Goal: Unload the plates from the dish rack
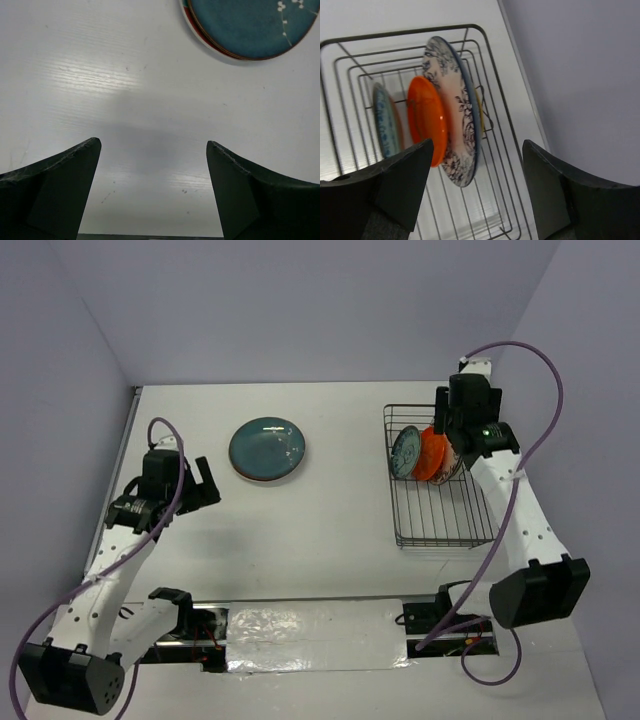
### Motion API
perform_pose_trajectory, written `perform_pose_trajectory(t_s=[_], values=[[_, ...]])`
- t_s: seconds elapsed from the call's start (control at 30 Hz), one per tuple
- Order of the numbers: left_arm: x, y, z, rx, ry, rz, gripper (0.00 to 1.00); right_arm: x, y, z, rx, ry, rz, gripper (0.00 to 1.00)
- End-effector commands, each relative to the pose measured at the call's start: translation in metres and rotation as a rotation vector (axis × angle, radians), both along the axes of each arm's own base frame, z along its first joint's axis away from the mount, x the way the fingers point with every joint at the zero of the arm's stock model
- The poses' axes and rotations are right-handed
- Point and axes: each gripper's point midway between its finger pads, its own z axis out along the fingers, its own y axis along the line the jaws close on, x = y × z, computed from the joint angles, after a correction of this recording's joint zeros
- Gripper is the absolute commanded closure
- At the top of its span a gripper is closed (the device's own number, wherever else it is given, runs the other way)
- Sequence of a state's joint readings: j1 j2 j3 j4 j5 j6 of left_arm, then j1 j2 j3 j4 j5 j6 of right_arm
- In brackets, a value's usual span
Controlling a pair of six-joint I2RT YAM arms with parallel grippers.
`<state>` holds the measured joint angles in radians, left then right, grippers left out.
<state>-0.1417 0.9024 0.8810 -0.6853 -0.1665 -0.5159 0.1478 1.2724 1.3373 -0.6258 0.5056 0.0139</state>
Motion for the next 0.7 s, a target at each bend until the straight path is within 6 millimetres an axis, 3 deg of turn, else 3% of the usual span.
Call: perform_pose_trajectory(t_s=[0.0,0.2,0.33,0.43,0.67], values=[[0.011,-0.016,0.024,-0.008,-0.125,-0.108,0.01,0.008,-0.025,0.015,-0.108,0.011,-0.044,0.22],[0.013,-0.020,0.009,-0.007,-0.061,-0.132,0.00,0.037,-0.039,-0.006,-0.188,0.119,-0.074,0.29],[0.013,-0.020,0.010,-0.009,-0.065,-0.133,0.00,0.058,-0.033,-0.031,-0.170,0.179,-0.029,0.48],[0.012,-0.021,0.011,-0.011,-0.074,-0.136,0.01,0.061,-0.033,-0.051,-0.176,0.224,-0.025,0.53],[0.014,-0.023,0.006,-0.013,-0.052,-0.148,0.00,0.059,-0.040,-0.067,-0.215,0.231,-0.048,0.60]])
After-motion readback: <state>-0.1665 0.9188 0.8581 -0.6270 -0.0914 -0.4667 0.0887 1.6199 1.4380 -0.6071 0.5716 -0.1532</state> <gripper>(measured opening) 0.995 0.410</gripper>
